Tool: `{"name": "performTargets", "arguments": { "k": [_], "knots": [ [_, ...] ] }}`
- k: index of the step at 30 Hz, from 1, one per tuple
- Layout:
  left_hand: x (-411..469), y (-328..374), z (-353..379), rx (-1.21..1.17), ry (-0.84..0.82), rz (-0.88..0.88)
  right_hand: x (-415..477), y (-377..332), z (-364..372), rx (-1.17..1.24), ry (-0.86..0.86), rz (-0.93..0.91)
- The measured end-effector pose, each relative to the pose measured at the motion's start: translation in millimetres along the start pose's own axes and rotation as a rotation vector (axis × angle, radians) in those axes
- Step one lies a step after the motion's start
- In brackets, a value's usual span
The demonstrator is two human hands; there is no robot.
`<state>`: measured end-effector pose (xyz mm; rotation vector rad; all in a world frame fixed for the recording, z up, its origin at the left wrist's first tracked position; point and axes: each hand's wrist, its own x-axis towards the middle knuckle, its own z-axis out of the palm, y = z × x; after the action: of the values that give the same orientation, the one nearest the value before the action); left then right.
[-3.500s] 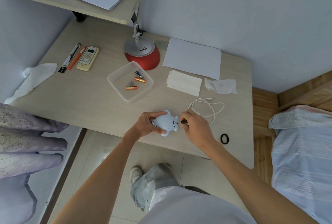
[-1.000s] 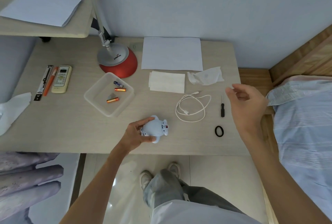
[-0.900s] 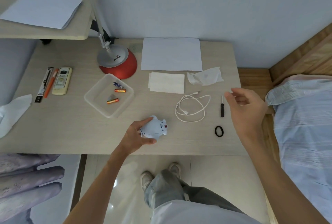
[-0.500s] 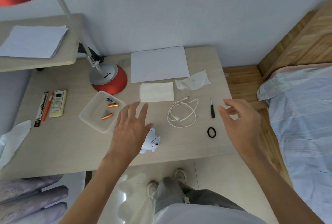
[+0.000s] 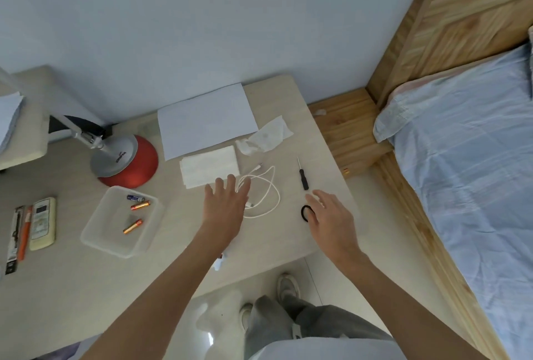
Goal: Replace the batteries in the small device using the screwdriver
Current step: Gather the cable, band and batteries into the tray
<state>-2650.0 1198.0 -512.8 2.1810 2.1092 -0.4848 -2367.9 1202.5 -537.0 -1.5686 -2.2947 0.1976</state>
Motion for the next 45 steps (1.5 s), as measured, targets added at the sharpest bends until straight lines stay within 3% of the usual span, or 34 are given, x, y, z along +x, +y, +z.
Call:
{"name": "performTargets", "arguments": {
  "k": [11, 16, 21, 27, 35, 45],
  "knots": [
    [38.7, -10.1, 41.0, -0.446, -0.118, -0.059, -1.7, 21.8, 41.4, 0.001, -0.336, 0.192],
    [44.1, -5.3, 47.6, -0.548, -0.061, -0.146, -3.7, 17.3, 41.0, 0.02, -0.365, 0.241],
    [52.2, -3.5, 44.0, -0.617, -0.118, -0.249, -5.2, 11.9, 39.9, 0.056, -0.364, 0.284],
    [45.9, -13.7, 27.8, -0.616, -0.146, -0.258, -8.6, 3.1, 15.3, 0.137, -0.303, 0.381],
    [26.6, -51.1, -12.9, -0.613, -0.107, -0.298, -2.5, -33.9, -26.4, 0.324, -0.052, 0.41],
    [-61.3, -151.4, -76.4, -0.903, 0.108, -0.44, 23.8, -150.7, -48.9, 0.428, 0.063, 0.289]
  ]
}}
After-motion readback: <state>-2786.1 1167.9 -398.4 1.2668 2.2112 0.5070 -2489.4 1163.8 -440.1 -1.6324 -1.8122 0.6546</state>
